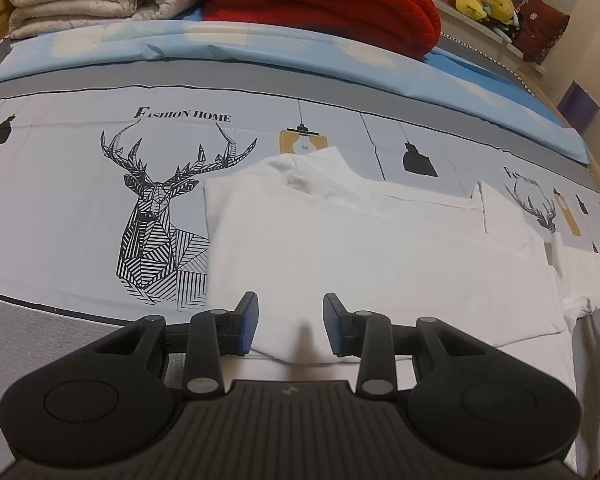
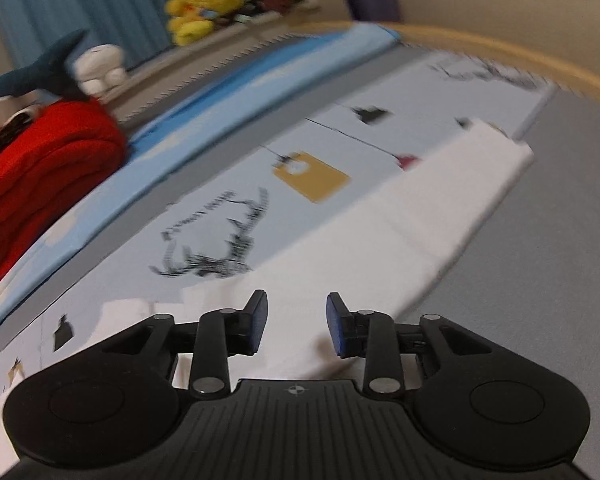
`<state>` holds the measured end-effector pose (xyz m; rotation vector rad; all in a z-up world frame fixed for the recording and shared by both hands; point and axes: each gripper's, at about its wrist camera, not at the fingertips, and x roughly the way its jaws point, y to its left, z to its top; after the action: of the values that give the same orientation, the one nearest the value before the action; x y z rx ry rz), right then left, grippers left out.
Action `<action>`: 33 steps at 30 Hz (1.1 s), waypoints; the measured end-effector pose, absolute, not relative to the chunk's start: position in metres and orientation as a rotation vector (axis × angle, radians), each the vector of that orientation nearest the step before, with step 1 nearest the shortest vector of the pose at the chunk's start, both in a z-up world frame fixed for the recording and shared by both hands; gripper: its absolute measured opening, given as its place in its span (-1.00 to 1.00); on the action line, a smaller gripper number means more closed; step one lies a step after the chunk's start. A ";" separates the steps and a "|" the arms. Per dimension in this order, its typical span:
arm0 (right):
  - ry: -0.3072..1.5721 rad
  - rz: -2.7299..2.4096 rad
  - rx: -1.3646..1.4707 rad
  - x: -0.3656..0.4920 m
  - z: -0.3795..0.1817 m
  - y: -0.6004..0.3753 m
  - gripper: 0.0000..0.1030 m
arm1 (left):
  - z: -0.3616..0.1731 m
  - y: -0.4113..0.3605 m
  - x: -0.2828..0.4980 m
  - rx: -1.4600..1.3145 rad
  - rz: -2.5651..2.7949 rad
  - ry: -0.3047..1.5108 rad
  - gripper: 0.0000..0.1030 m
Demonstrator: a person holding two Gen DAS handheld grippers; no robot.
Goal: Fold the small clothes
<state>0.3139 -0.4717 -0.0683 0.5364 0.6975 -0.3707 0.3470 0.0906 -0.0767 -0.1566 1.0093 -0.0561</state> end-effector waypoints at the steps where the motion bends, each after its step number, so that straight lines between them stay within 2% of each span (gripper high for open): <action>1: 0.706 -0.385 0.559 0.313 -0.073 -0.477 -0.34 | -0.077 0.091 0.347 -0.160 -0.056 1.009 -0.23; 13: 0.617 -0.519 0.731 0.291 -0.086 -0.538 -0.34 | -0.077 0.092 0.348 -0.176 -0.061 1.014 -0.23; 24: 0.551 -0.633 0.959 0.293 -0.149 -0.609 -0.33 | -0.078 0.091 0.347 -0.182 -0.065 1.011 -0.23; 33: 0.448 -0.638 0.939 0.311 -0.169 -0.623 -0.35 | -0.084 0.081 0.347 -0.173 -0.090 1.024 -0.23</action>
<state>0.3109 -0.6233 -0.1689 0.9392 0.4481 -0.6384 0.3467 0.0809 -0.0844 -0.1733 1.0241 -0.0900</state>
